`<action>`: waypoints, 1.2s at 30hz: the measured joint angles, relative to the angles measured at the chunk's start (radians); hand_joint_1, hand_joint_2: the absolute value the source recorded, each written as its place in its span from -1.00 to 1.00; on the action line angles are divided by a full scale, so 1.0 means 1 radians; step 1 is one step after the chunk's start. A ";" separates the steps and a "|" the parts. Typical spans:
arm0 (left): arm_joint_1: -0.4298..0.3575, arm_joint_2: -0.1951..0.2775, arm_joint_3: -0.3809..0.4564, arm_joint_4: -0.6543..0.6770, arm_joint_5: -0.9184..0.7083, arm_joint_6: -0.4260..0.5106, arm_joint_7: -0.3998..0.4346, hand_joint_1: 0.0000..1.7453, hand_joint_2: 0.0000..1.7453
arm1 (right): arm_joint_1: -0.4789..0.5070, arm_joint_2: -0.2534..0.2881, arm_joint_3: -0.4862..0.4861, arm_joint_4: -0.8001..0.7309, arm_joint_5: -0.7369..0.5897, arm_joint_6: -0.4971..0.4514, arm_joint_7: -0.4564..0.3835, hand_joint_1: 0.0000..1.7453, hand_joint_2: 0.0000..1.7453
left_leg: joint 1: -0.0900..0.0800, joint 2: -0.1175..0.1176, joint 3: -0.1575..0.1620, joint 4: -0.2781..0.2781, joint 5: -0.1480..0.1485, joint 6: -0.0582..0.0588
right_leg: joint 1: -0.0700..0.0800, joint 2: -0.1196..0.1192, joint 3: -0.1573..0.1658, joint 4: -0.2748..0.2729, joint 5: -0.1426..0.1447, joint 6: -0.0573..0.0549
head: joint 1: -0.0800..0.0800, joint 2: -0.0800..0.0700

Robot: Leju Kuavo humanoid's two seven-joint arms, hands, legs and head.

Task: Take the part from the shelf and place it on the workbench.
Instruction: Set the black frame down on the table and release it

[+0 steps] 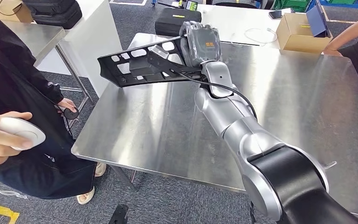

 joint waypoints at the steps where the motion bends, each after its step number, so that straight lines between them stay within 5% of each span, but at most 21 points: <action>1: 0.000 0.000 0.000 0.000 0.000 -0.001 -0.001 -1.00 -1.00 | 0.009 -0.003 0.000 0.004 0.004 0.001 0.004 1.00 1.00 | 0.000 0.000 0.000 0.000 0.000 0.000 | 0.000 0.000 0.000 0.000 0.000 0.000 | 0.000 0.000; 16: 0.025 -0.004 -0.002 0.001 -0.012 -0.014 0.008 -1.00 -1.00 | 0.147 -0.095 0.004 0.066 0.062 0.034 0.156 1.00 1.00 | -0.002 -0.002 0.000 0.002 -0.002 0.003 | -0.001 -0.001 0.001 0.000 0.000 0.000 | 0.000 0.000; 36: 0.123 -0.003 -0.013 0.006 -0.033 0.060 -0.029 -1.00 -1.00 | 0.230 -0.193 -0.034 0.094 0.032 0.060 0.197 1.00 1.00 | -0.003 -0.002 0.000 0.002 -0.003 0.005 | -0.002 -0.002 0.002 -0.001 -0.001 0.001 | 0.000 0.000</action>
